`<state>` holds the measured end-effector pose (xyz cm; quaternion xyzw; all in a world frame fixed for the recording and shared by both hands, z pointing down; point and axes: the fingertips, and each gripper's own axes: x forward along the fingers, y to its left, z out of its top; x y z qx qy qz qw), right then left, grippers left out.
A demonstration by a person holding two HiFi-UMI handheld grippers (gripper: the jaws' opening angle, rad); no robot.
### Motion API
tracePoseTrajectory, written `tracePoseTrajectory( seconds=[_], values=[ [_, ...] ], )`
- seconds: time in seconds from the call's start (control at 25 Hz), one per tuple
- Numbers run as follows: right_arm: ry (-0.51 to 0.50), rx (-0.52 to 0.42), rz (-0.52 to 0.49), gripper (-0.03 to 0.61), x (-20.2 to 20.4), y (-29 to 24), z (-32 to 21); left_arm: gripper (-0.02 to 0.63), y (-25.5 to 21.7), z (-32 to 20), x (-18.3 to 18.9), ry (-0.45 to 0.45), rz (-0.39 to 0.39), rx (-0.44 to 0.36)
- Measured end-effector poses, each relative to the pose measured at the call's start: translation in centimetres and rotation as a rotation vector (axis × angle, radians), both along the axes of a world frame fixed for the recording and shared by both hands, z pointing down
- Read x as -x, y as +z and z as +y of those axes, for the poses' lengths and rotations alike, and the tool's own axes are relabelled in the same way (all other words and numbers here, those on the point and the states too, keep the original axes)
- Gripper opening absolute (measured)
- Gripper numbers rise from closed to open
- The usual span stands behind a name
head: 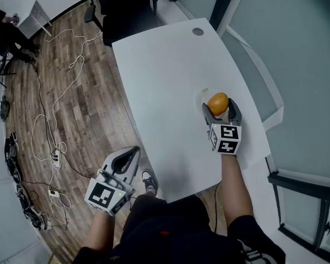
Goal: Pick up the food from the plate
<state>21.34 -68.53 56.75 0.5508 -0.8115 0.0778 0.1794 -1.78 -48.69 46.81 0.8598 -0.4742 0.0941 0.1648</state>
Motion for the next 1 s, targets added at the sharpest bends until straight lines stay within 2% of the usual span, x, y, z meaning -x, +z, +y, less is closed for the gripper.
tracePoseTrajectory(
  seconds=[0.28,0.6,0.8,1.0],
  values=[
    [-0.044,-0.146,-0.037,0.407,2.3,-10.5,7.9,0.023,-4.0,1.6,0.5,0.045,0.007,-0.085],
    [-0.055,-0.276,-0.076,0.407,3.4,-20.3,17.0,0.023,-10.2,2.8,0.6,0.099,0.021,-0.228],
    [-0.064,-0.346,-0.081,0.407,3.6,-24.7,21.7,0.023,-12.9,4.4,-0.8,0.145,0.026,-0.284],
    [-0.067,-0.383,-0.072,0.407,3.3,-26.3,23.9,0.023,-14.1,5.1,-2.0,0.178,0.028,-0.314]
  ],
)
